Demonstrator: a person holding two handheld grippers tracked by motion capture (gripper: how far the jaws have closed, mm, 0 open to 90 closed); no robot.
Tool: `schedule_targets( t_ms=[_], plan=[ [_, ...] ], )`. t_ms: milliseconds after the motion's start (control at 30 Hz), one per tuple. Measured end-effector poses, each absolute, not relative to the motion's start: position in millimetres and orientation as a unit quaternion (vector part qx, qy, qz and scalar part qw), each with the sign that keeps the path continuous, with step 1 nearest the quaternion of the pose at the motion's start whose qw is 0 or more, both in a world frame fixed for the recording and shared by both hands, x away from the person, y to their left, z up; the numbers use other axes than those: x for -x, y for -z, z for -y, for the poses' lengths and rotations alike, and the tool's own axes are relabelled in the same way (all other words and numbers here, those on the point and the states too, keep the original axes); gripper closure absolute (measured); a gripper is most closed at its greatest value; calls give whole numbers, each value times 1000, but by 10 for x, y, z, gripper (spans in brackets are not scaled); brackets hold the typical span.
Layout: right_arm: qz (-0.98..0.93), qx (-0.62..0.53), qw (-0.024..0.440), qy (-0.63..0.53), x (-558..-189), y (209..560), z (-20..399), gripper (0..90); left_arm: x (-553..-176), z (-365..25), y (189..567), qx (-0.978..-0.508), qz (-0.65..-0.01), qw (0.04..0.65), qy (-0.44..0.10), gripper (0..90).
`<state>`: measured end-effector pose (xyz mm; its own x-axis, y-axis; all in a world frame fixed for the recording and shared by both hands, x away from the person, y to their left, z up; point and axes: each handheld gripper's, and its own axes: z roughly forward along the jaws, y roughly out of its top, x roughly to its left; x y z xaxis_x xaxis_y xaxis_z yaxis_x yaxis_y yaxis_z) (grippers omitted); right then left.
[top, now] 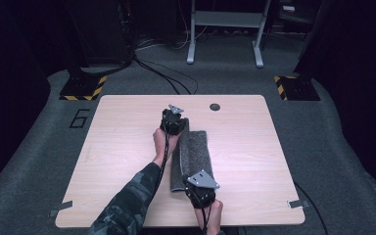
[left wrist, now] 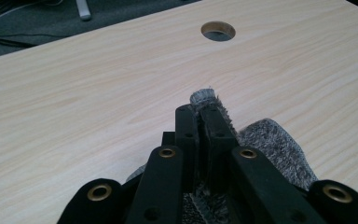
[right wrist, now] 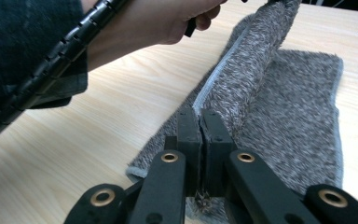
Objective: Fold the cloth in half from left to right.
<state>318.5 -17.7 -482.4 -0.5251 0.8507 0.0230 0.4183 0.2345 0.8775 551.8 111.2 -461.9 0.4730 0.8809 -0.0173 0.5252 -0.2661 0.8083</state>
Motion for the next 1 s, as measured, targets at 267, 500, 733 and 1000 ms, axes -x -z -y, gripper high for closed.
schedule_targets(
  t_ms=[267, 500, 733, 1000],
  plan=[
    [-748, -444, 232, -435, -3226, 4928, 298, 873, -5563, -1005, 4752, -762, -465, 396, -215, 858],
    [-748, -461, 225, -422, -3268, 5042, 405, 871, -5581, -923, 4824, -763, -464, 397, -211, 850],
    [-748, -472, 219, -413, -3312, 5124, 492, 868, -5606, -877, 4882, -758, -471, 403, -205, 850],
    [-742, -494, 225, -393, -3352, 5165, 622, 822, -5616, -875, 4880, -762, -463, 417, -178, 561]
  ],
)
